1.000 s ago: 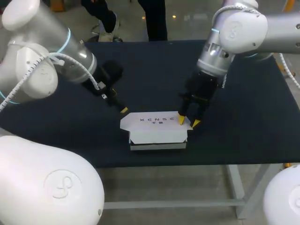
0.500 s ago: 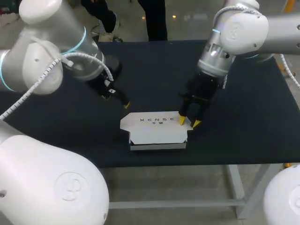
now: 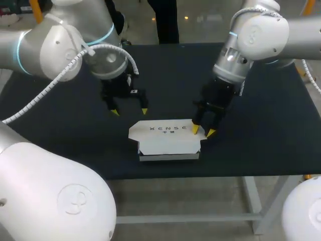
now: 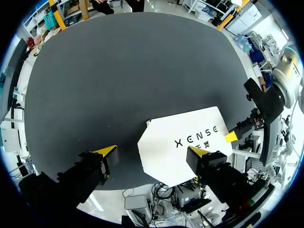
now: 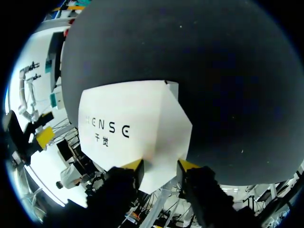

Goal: Assemble the packaging by folding the flat box into shape, placing the metal phone stand inside, and closing the box properly

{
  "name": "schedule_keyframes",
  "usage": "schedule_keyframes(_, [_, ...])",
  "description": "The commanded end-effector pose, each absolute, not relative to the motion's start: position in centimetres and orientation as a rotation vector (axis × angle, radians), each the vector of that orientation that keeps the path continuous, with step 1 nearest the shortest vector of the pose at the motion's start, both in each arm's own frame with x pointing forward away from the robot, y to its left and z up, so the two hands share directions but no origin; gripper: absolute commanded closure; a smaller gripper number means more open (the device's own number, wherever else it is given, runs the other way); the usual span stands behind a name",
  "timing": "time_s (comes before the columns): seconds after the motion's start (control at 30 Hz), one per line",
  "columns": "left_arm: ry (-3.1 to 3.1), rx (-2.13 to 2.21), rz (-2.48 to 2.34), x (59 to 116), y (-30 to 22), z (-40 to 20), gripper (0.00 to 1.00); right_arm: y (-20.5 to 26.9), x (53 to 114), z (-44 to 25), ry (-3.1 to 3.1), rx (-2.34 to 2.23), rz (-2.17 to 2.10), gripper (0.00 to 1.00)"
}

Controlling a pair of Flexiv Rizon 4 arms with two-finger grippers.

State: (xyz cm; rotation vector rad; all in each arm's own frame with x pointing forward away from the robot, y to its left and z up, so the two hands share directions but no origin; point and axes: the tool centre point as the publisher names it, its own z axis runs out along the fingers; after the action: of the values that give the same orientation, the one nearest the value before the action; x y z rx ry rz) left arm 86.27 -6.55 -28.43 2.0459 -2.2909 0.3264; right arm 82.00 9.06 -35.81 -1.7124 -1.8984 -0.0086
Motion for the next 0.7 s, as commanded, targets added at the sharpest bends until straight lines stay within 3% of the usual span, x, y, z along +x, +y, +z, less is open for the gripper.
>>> schedule_keyframes(0.03, [-2.074, 2.117, -0.158, 87.07, -7.26, -29.15, 0.00, 9.04, 81.79, -35.88, -1.900, -1.715, -0.012, 0.51])
schedule_keyframes(0.7, [-1.945, 2.113, -0.044, 87.10, -7.30, -30.04, 0.00, 9.08, 81.69, -36.04, -1.889, -1.728, -0.030, 0.51])
